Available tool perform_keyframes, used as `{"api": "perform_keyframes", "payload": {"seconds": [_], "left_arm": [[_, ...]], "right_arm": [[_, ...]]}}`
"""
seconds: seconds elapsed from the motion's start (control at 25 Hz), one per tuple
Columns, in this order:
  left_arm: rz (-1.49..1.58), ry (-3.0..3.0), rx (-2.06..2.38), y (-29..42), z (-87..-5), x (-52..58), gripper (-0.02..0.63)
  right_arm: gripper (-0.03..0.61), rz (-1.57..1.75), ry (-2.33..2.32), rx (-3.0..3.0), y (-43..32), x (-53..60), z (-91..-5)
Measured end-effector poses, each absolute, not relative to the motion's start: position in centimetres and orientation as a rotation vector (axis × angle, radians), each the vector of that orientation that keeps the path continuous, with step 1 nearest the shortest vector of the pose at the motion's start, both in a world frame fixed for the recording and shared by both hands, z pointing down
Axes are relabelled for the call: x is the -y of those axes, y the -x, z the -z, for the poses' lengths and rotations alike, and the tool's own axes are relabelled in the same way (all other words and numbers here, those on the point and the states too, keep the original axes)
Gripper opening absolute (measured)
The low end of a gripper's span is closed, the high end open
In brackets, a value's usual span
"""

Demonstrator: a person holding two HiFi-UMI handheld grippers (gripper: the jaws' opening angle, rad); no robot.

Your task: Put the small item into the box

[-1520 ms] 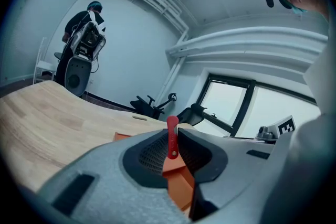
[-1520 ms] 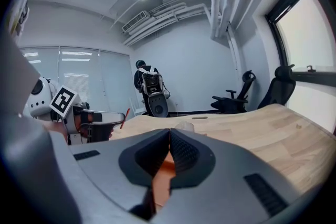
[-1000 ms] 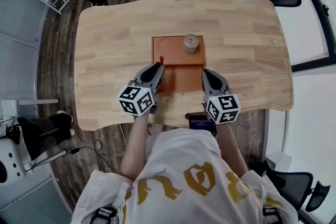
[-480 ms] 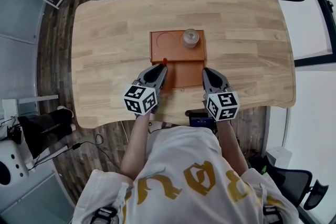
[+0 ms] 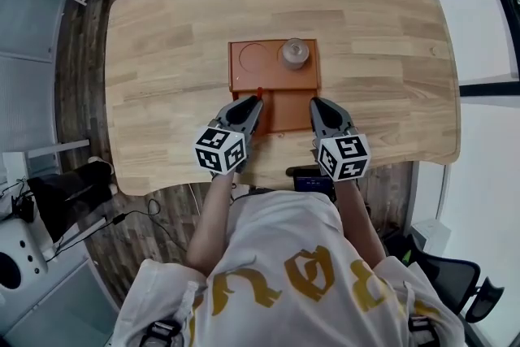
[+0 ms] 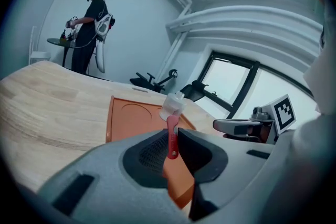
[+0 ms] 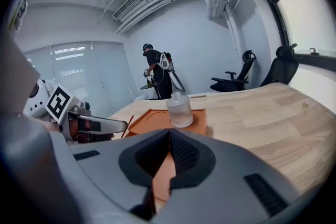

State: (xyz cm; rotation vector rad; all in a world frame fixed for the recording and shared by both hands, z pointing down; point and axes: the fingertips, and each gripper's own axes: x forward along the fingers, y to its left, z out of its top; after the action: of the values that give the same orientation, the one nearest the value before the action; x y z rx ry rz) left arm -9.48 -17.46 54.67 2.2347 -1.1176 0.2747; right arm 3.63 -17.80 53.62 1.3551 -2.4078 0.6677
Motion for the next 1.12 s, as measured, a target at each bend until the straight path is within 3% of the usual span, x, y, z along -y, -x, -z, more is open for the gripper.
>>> {"api": "perform_keyframes", "payload": {"seconds": [1.12], "left_arm": [[-0.729,-2.236,0.945,5.4,-61.3,16.8,0.057]], "right_arm": [[0.012,-0.722,-1.245,2.328,-4.7,18.2,-58.6]]}}
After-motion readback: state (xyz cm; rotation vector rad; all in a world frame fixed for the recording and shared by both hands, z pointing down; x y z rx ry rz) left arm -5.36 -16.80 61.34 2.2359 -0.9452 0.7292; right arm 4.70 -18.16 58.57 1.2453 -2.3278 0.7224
